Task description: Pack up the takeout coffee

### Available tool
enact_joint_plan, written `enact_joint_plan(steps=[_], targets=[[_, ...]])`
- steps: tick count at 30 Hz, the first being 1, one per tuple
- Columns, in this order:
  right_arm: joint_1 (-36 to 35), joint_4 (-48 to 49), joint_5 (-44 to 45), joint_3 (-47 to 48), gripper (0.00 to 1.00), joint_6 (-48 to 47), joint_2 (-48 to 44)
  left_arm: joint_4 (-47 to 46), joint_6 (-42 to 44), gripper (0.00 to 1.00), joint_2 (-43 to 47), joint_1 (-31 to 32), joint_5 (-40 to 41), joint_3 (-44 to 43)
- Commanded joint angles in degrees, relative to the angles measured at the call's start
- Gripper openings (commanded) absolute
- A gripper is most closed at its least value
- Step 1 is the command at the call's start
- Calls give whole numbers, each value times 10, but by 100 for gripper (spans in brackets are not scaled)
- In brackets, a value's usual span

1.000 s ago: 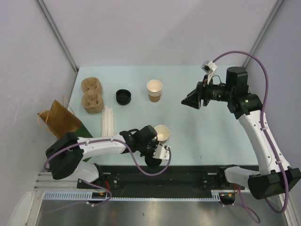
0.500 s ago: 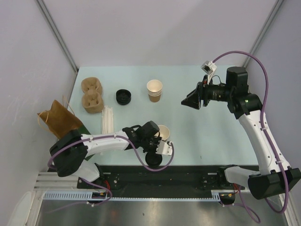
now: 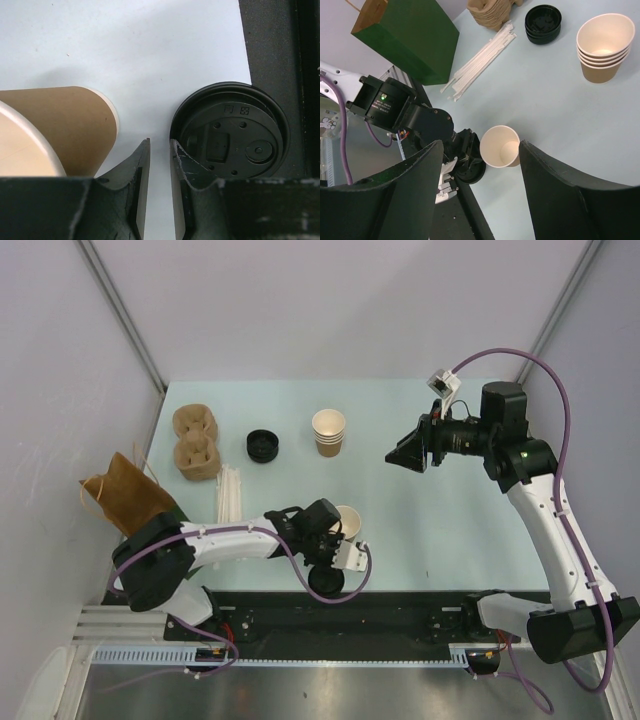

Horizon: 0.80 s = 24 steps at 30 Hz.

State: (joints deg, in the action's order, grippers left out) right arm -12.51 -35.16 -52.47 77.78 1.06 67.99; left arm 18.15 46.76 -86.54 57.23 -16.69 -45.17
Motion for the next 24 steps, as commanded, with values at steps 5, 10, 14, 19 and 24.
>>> enact_joint_plan(steps=[5,10,14,19,24], targets=[[0,25,-18,3,68,5,-11,25,-18,27,39,-2,-13,-41],[-1,30,-17,3,68,11,-11,56,-29,28,56,0,-28,-58],[-1,32,-18,3,68,13,-12,64,-27,29,50,1,-29,-54],[-1,31,-18,3,68,11,-13,61,-29,29,37,6,-33,-49],[-1,30,-16,3,68,10,-12,55,-28,30,18,9,-37,-42]])
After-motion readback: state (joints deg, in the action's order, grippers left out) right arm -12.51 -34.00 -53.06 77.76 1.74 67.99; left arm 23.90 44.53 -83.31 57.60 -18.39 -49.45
